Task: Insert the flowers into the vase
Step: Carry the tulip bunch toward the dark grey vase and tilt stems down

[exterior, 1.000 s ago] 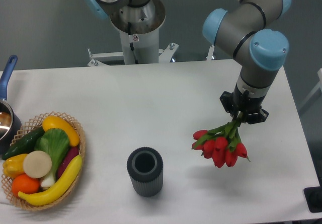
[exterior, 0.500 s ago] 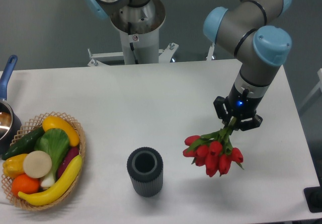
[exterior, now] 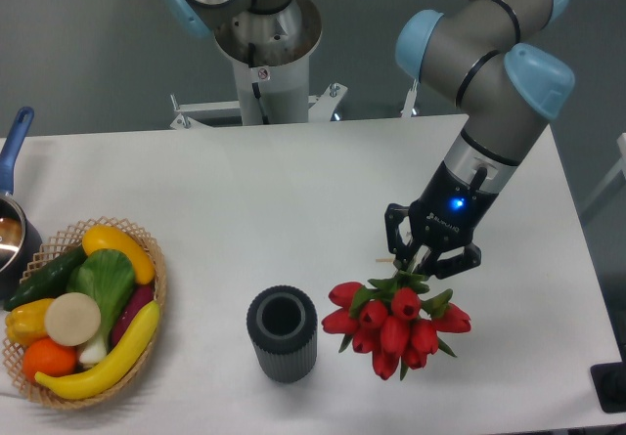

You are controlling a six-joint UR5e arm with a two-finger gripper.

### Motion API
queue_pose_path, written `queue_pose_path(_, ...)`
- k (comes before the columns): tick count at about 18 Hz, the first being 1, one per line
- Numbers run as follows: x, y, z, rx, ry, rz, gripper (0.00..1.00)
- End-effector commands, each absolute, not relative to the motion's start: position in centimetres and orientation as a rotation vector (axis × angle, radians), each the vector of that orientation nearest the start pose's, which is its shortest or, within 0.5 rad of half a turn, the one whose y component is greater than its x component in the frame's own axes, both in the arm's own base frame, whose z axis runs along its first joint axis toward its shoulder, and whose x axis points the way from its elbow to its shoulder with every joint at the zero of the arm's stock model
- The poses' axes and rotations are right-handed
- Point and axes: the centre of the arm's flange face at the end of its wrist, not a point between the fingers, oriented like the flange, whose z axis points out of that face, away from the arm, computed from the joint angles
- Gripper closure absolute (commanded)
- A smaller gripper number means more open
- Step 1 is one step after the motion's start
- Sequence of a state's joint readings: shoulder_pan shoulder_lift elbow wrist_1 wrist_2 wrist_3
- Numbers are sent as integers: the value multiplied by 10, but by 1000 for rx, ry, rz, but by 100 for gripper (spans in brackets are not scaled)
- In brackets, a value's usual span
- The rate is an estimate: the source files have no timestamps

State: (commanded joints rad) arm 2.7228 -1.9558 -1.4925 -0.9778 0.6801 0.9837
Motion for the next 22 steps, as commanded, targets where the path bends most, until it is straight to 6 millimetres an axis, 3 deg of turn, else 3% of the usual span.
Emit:
queue_pose_path(6,-503,462,437,-2020,-2,-209,96)
queue_pose_path(11,-485,480,457,-1928,89,-252,96)
queue_pose_path(13,-473,488,466,-1845,138,-315,92)
queue_pose_path(16,-468,491,471,-1816,164,-324,92)
queue_pose_path(22,-446,518,482,-1801,241,-326,94)
